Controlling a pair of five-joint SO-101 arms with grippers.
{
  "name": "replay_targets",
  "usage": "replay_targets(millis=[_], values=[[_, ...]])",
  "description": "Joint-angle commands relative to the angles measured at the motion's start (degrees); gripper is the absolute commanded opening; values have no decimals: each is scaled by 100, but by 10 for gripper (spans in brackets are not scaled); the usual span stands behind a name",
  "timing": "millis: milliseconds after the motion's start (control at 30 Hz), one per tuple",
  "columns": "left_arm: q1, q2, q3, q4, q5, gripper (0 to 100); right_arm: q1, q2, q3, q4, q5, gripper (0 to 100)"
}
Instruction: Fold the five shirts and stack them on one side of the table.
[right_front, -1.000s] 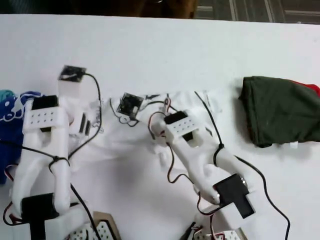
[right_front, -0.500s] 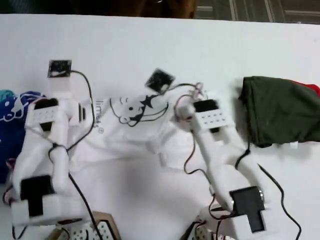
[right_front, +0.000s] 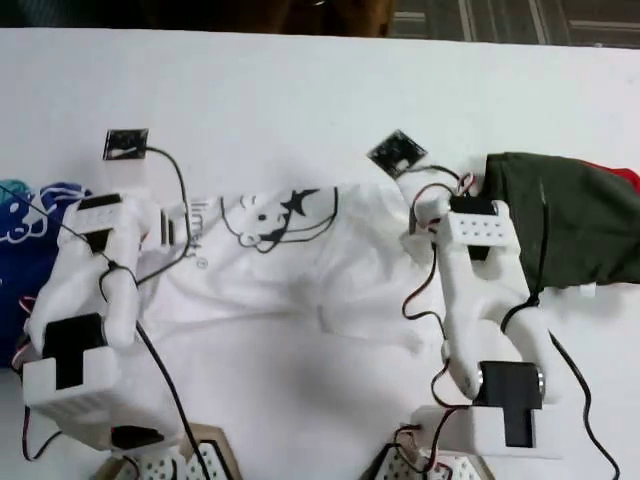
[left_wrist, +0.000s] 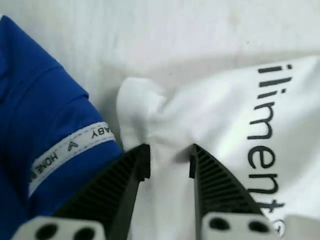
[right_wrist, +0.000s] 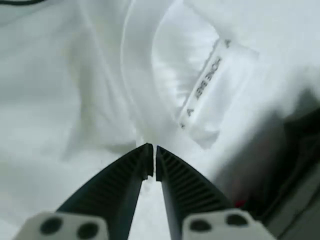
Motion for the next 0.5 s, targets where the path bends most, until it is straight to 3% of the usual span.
replay_targets(millis=[0, 167, 333, 467], values=[[-53, -18, -189, 35, 26, 151, 31, -593, -229, 927, 185, 19], [-53, -18, -189, 35, 26, 151, 40, -1587, 9, 1956, 1222, 20], [-53, -18, -189, 35, 26, 151, -189, -2536, 1029, 2264, 2048, 25], [-53, -9, -189, 35, 26, 151, -673, -2756, 1635, 2316, 2251, 129]])
